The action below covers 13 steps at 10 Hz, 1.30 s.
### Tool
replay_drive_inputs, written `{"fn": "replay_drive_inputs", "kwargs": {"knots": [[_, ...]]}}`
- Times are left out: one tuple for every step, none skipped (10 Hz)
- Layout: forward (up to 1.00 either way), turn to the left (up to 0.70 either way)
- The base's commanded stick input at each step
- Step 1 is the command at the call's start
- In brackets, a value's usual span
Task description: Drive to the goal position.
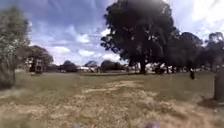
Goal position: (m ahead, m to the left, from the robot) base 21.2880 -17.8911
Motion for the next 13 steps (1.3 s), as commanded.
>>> {"fn": "replay_drive_inputs", "kwargs": {"knots": [[0.70, 0.00], [0.70, 0.00], [0.70, 0.00], [0.70, 0.00], [0.70, -0.14], [0.70, -0.35], [0.70, -0.35], [0.70, -0.35], [0.70, -0.35], [0.70, -0.35], [0.70, -0.28], [0.70, -0.01], [0.70, 0.00]]}}
